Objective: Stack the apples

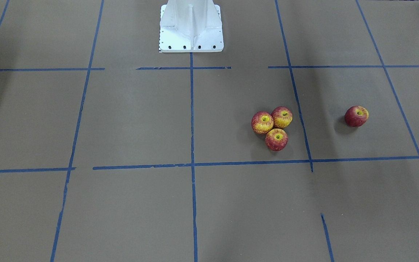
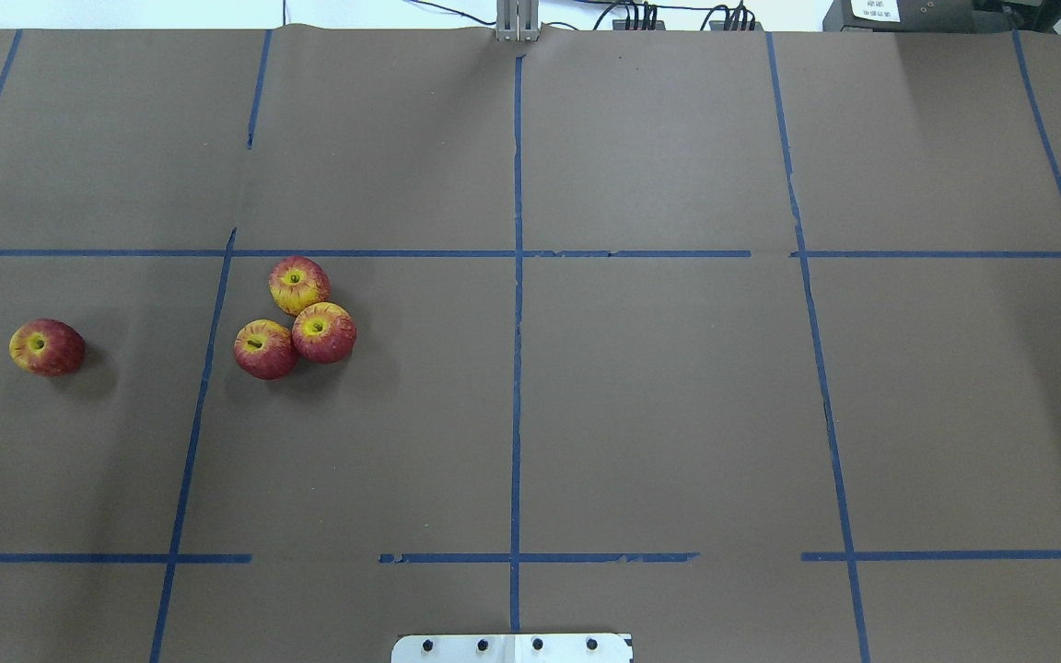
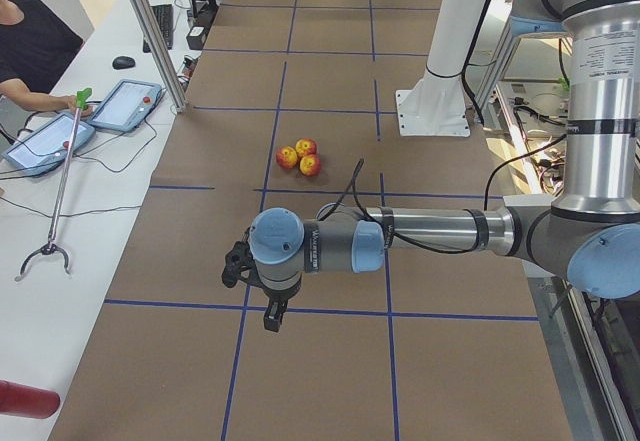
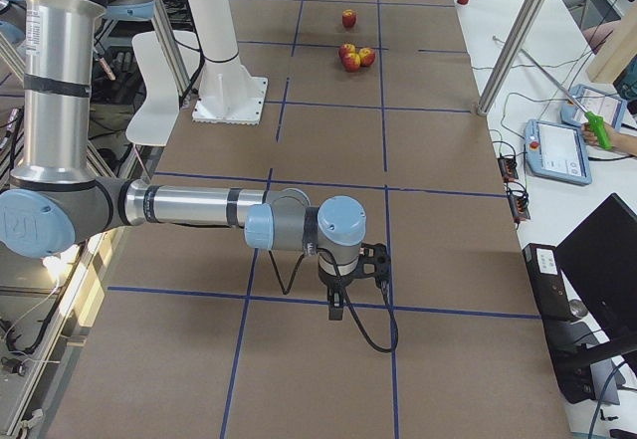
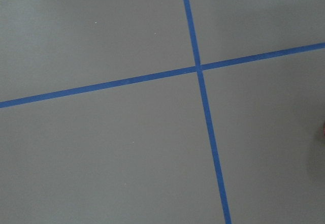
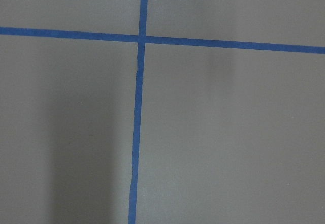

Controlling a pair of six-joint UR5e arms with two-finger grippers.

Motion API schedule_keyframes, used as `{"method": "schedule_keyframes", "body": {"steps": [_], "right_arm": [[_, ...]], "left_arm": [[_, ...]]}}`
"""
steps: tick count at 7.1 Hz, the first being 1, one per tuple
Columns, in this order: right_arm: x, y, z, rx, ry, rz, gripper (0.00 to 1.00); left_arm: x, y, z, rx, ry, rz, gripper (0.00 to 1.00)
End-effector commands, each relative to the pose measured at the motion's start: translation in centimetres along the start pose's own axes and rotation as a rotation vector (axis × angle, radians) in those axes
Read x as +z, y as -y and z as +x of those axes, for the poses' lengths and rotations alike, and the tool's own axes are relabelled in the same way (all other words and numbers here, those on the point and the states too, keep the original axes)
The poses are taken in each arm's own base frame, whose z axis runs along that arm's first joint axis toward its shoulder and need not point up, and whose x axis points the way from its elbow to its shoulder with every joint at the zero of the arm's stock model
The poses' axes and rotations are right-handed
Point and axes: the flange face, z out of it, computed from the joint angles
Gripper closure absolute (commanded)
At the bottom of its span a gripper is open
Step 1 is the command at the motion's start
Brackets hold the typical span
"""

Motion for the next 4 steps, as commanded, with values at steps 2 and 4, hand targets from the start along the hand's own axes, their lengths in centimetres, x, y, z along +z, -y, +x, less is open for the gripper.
{"method": "schedule_keyframes", "body": {"steps": [2, 4], "right_arm": [[0.0, 0.0, 0.0, 0.000, 0.000, 0.000, 0.00], [0.0, 0.0, 0.0, -0.001, 0.000, 0.001, 0.00]], "left_arm": [[1.7, 1.9, 3.3, 0.030, 0.007, -0.039, 0.00], [2.0, 1.3, 2.3, 0.063, 0.079, -0.018, 0.00]]}}
